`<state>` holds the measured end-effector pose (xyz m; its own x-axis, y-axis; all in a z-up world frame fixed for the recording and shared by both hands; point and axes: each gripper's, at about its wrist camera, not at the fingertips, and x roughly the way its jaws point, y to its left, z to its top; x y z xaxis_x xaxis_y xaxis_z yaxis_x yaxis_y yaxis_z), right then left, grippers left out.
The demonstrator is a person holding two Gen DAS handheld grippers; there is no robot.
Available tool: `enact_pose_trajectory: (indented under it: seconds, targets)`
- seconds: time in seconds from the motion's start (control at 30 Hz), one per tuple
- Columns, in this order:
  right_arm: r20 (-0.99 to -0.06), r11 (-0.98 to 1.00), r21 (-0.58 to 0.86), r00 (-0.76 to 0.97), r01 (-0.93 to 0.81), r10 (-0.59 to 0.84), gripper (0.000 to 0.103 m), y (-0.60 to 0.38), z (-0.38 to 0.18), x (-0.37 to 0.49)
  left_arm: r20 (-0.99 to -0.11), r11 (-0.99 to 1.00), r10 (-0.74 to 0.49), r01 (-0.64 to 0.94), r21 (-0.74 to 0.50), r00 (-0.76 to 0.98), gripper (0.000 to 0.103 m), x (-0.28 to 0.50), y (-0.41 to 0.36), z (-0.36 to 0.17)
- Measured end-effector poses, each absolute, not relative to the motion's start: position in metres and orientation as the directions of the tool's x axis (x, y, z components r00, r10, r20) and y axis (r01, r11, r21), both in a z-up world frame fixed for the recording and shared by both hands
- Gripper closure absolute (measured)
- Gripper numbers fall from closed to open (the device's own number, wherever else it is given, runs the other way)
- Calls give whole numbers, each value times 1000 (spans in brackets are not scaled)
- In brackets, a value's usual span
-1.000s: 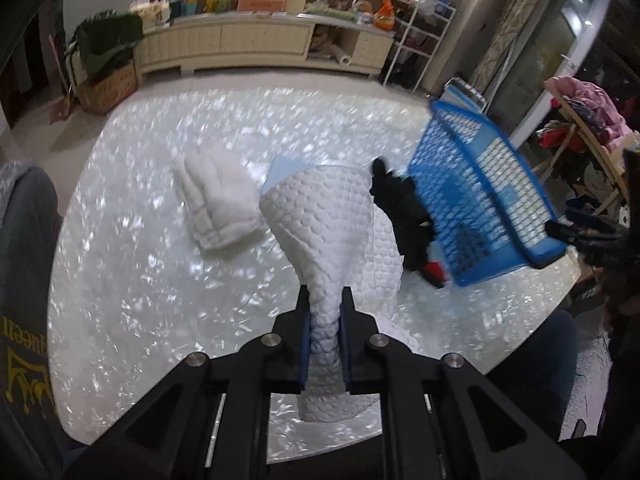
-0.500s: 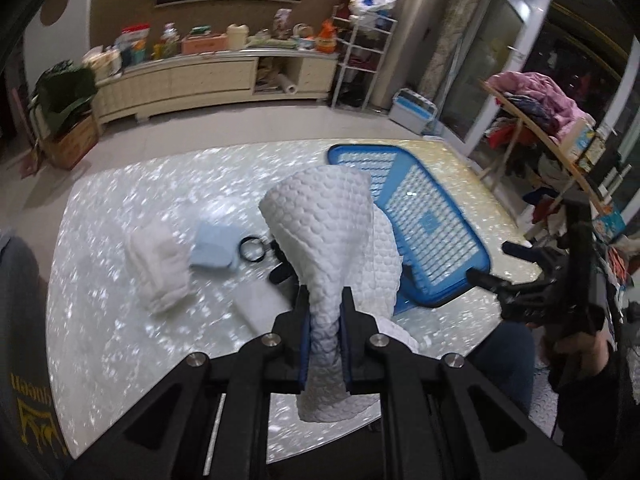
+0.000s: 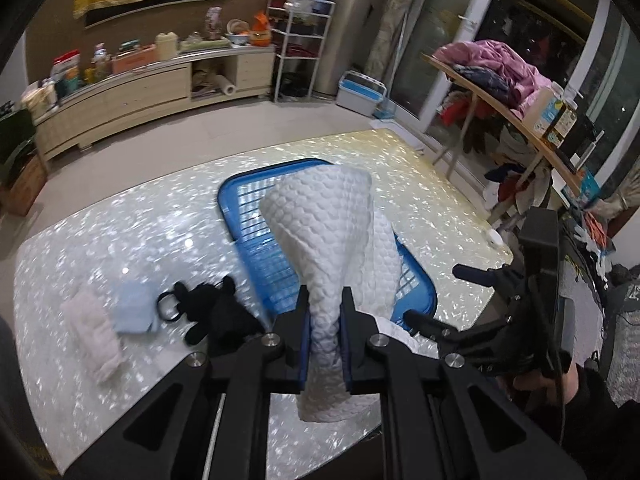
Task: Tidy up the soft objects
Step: 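Lift the white knit cloth with the left gripper and drop it into the basket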
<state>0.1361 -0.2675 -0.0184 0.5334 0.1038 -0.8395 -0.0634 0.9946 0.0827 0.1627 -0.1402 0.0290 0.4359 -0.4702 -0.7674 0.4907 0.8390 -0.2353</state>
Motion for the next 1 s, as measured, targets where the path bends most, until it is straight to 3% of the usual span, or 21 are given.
enact_pose_trajectory:
  seconds: [0.4,0.73,1.0]
  targets:
    - [-862,993,113,496,-18,107,0,-298,-42,162,-816,810,-468,535,-242,338,92,227,-201,-12]
    - [-880,993,119,462,-5,108,0,-303,-61,189,-895,798,-357,585,-144,266,92,274,-234,-81]
    - [-883,992,129,454,-9,119,0,-301,-62,197,-922,809,-255,586,-38,292,92,292,-244,-96]
